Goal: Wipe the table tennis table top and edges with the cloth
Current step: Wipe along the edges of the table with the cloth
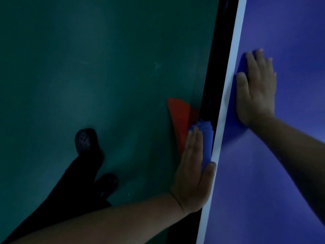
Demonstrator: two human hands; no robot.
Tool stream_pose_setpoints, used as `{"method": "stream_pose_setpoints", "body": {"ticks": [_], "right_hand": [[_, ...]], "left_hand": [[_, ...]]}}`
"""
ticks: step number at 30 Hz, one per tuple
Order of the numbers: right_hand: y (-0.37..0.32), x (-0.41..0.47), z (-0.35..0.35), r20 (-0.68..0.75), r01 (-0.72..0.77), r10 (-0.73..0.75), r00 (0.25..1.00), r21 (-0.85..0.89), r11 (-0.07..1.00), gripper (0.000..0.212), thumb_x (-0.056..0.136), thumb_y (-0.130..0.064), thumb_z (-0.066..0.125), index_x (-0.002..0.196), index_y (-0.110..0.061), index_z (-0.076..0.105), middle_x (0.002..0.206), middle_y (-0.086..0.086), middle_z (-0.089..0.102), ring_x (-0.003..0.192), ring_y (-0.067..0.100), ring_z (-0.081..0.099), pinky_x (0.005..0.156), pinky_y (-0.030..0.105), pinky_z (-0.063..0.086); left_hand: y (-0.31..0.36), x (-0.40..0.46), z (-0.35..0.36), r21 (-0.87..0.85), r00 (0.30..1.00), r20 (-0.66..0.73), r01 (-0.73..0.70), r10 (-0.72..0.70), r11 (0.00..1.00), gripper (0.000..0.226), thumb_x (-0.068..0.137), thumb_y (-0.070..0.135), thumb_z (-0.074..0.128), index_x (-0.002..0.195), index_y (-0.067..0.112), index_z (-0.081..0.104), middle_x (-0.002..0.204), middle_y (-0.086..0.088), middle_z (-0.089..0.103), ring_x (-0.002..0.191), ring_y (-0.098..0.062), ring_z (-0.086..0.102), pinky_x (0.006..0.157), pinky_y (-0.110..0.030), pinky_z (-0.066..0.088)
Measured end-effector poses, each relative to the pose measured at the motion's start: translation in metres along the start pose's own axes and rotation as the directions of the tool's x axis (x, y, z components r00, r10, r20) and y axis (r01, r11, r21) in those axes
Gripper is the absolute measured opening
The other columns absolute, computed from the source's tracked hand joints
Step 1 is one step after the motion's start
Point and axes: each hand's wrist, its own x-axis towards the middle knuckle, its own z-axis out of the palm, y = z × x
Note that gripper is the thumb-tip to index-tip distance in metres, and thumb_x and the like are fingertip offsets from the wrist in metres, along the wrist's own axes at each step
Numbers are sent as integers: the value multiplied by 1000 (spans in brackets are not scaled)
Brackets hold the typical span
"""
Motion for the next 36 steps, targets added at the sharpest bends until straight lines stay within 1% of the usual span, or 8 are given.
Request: {"method": "stream_pose_setpoints", "body": {"ticks": [4, 9, 14, 18, 27, 31, 34, 36], "right_hand": [[5, 1, 0, -27, 10, -9, 1000, 25, 1000, 59, 104, -41, 27, 159, -18, 27, 168, 6, 16, 155, 32, 9, 123, 54, 9], [5, 0, 3, -20, 22, -22, 1000, 33, 999, 59, 104, -41, 28, 158, -17, 27, 168, 4, 16, 155, 31, 9, 123, 55, 10], [5, 0, 4, -30, 38, -36, 999, 53, 998, 59, 104, -41, 29, 158, -18, 28, 167, 2, 17, 155, 32, 10, 122, 58, 12], [7, -1, 5, -36, 43, -41, 999, 57, 997, 59, 104, -42, 28, 158, -19, 24, 167, 0, 15, 155, 30, 8, 122, 60, 11], [7, -1, 5, -46, 42, -39, 998, 58, 997, 58, 104, -41, 31, 157, -18, 28, 166, 3, 19, 155, 33, 11, 121, 60, 13], [6, -2, 5, -61, 43, -39, 997, 71, 997, 58, 103, -40, 32, 157, -17, 29, 165, 1, 19, 155, 32, 11, 121, 60, 13], [6, -2, 5, -57, 46, -42, 998, 70, 997, 58, 103, -40, 32, 157, -18, 29, 165, 0, 18, 154, 33, 12, 121, 61, 13], [8, -2, 6, -59, 48, -44, 997, 69, 996, 57, 104, -40, 32, 157, -18, 29, 165, 1, 19, 154, 33, 12, 120, 62, 14]], "left_hand": [[11, 85, -8, 18, 992, -118, -42, 44, 999, 69, 102, 41, 28, 160, 8, 8, 170, -4, 5, 156, -15, 1, 127, -39, 5], [43, 209, -32, 38, 972, -222, -64, 71, 997, 71, 99, 38, 32, 156, -1, 21, 165, -16, 19, 153, -22, 15, 122, -17, 1], [17, 124, -19, 4, 985, -160, -69, 69, 998, 67, 104, 44, 33, 160, 13, 13, 170, 2, 6, 156, -16, 5, 127, -39, 9], [11, 59, -6, 4, 989, -145, -19, 19, 1000, 64, 106, 52, 25, 162, 26, 7, 170, 11, 3, 156, -17, 6, 124, -42, 12], [57, 233, -36, -10, 977, -212, 0, -2, 1000, 62, 103, 29, 35, 158, 5, 19, 168, -10, 15, 155, -18, 10, 126, -32, 6], [28, 132, -22, -28, 987, -141, -78, 73, 997, 62, 105, 29, 35, 160, 11, 13, 170, 2, 7, 156, -16, 6, 126, -42, 10], [15, 52, -11, -9, 996, -80, -26, 26, 1000, 65, 104, 36, 31, 162, 25, 5, 170, 9, 1, 157, -18, 4, 124, -46, 11], [16, 59, -10, -18, 995, -95, 35, -37, 999, 64, 104, 38, 30, 162, 28, 5, 170, 11, 2, 156, -15, 4, 125, -45, 11]]}}
